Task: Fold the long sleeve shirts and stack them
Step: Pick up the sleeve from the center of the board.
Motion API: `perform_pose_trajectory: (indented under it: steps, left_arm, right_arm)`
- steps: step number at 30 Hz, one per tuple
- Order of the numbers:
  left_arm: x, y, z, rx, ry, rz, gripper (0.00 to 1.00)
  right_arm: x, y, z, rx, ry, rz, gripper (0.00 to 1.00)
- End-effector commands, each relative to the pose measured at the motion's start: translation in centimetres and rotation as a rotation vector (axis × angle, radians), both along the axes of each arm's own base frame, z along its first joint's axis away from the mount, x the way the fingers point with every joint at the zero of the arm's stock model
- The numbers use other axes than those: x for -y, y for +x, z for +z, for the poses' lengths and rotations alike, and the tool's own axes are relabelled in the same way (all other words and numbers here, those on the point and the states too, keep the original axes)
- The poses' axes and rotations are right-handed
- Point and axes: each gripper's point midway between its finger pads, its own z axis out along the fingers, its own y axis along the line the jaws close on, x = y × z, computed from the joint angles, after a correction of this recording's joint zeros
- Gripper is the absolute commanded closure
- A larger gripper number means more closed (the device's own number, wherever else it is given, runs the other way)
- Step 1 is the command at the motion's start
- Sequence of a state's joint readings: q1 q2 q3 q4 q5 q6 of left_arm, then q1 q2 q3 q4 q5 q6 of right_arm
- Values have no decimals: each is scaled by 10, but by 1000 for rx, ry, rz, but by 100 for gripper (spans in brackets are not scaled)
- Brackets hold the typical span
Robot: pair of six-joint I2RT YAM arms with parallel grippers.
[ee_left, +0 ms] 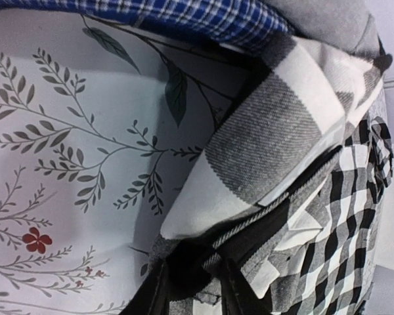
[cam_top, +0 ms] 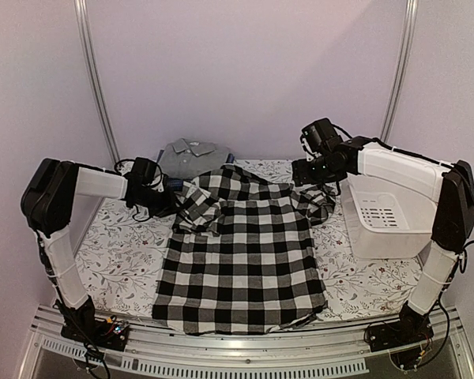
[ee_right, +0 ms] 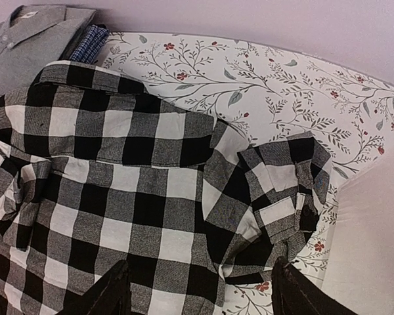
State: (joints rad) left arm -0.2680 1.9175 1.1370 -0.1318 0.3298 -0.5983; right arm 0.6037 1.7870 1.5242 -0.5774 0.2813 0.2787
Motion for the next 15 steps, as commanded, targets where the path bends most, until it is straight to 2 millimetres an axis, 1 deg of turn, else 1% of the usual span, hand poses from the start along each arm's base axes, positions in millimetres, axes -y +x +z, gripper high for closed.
perform_pose_trajectory:
  steps: [1,6,8,12,15]
  left_arm:
    - [0,-2,9,26,-25,-1,77]
    - [5,-5,18,55,-27,-23,92]
    - [10,-6,23,69,-28,-43,99]
    - [23,-10,37,108,-32,-85,100]
    - [38,-15,51,139,-43,-126,100]
  right_arm:
    - [-4,-4,17,37,38,1,28]
    - [-13,-6,18,43,52,10,28]
    - [-20,-8,16,42,63,25,28]
    - [-38,-12,14,48,84,56,28]
    - [-57,-15,12,53,114,97,28]
